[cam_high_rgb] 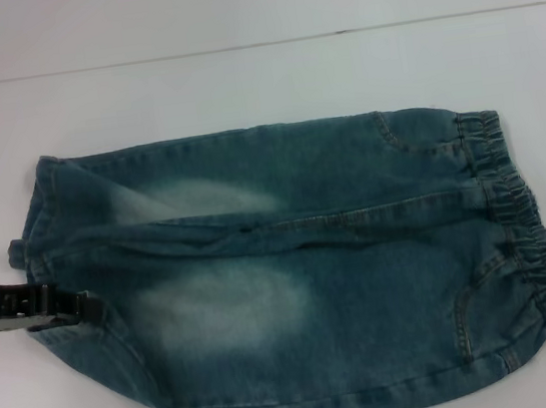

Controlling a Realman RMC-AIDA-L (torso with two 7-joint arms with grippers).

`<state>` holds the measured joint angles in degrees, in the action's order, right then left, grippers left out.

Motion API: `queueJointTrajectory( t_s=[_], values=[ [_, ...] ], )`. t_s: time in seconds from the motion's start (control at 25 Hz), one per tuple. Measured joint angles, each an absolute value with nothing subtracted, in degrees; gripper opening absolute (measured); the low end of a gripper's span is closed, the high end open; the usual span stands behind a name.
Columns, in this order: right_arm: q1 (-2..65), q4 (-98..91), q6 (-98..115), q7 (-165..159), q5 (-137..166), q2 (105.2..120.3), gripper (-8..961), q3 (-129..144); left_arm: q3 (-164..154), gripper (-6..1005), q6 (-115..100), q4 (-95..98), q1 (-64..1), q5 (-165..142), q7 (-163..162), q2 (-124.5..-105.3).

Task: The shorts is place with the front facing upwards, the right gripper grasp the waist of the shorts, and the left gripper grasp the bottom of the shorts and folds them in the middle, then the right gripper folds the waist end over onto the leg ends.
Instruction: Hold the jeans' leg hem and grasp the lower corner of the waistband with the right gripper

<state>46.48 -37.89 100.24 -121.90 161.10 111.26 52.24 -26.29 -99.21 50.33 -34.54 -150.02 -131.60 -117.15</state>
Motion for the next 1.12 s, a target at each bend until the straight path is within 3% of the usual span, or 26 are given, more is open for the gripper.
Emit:
queueJointTrajectory(
  t_s=[1.12],
  values=[
    [44.9,-40.0,103.1,-116.6,155.9,110.6,796,44.5,-26.3,27,-98.7,49.3,-34.4,-150.0,-131.3,-117.16]
  ],
)
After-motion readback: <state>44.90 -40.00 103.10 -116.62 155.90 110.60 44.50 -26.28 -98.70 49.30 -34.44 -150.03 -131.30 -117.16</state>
